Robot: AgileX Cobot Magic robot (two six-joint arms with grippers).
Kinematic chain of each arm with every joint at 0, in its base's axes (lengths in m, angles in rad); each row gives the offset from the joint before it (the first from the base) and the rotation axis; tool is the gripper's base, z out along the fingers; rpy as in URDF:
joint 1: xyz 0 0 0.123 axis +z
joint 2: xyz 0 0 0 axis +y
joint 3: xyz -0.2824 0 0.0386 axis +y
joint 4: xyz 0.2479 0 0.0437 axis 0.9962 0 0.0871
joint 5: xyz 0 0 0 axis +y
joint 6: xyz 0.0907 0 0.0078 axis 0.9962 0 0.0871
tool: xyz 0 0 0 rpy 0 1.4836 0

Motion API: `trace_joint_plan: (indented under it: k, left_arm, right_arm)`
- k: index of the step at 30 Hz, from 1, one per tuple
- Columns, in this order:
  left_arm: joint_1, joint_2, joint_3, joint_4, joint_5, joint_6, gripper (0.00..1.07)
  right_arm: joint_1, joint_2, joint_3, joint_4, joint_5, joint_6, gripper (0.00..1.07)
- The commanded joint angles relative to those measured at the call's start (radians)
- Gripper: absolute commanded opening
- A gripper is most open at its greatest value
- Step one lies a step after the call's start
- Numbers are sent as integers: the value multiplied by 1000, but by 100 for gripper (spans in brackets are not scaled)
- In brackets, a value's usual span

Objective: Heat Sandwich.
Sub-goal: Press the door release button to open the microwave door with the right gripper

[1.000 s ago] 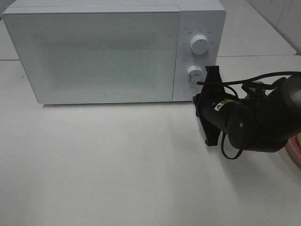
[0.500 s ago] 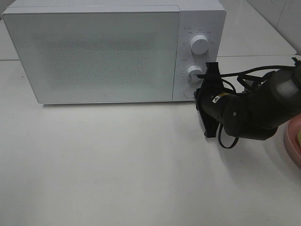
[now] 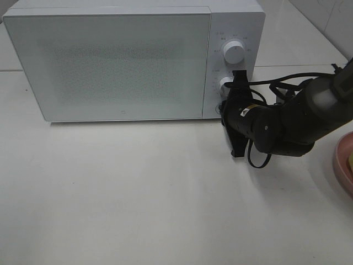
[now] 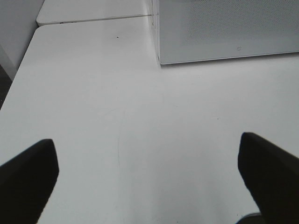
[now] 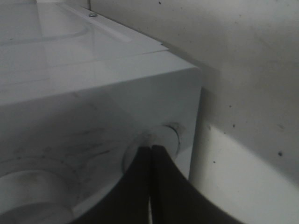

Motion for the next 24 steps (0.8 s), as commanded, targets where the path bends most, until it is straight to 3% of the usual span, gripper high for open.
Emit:
trace_joint_plan:
  k: [1, 13, 24]
  left_arm:
    - [1, -27, 2, -3, -4, -8, 100]
    - [1, -27, 2, -3, -4, -8, 100]
    - [1, -27, 2, -3, -4, -8, 100]
  right_arm:
    - [-3, 11, -11, 11, -37, 1, 0]
    - [-3, 23, -35, 3, -148, -3, 0]
    - [-14, 78, -132, -10, -274, 0, 0]
